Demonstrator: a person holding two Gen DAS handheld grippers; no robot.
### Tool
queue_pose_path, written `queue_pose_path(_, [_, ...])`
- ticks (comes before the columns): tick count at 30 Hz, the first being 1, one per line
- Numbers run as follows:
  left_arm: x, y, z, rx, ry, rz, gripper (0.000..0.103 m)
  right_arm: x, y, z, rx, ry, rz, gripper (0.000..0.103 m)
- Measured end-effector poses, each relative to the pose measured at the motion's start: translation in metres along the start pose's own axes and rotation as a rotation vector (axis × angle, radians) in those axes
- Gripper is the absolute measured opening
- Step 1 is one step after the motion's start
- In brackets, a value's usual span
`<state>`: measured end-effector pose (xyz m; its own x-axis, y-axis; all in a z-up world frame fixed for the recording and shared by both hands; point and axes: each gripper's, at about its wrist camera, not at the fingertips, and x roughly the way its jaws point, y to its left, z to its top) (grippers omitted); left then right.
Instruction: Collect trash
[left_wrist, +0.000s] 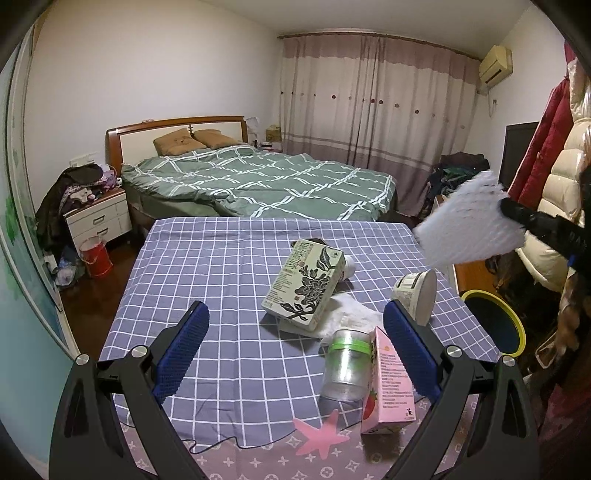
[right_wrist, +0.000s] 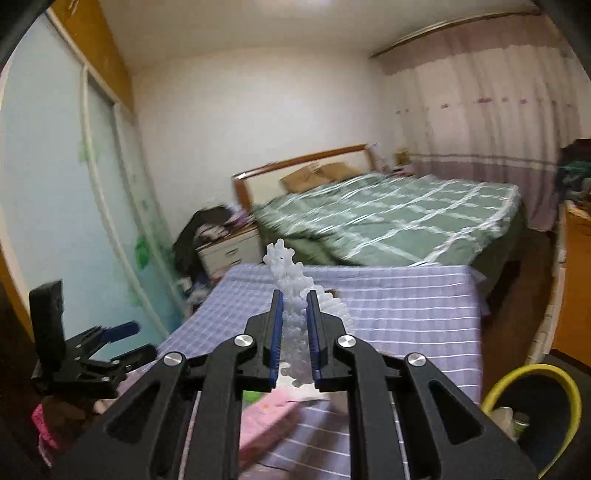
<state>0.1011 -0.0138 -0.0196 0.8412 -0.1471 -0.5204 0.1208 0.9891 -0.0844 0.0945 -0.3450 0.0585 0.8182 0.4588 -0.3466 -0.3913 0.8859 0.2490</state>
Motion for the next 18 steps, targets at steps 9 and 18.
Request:
queue_pose_path(9, [0.009, -0.017, -0.002, 0.035, 0.021, -0.024, 0.094, -0.034, -0.106, -0.028, 0.134, 0.018, -0.355, 0.013])
queue_pose_path(18, [0.018, -0.035, -0.004, 0.072, 0.045, -0.044, 0.094, -0.008, -0.195, -0.083, 0.266, 0.167, -0.591, 0.014])
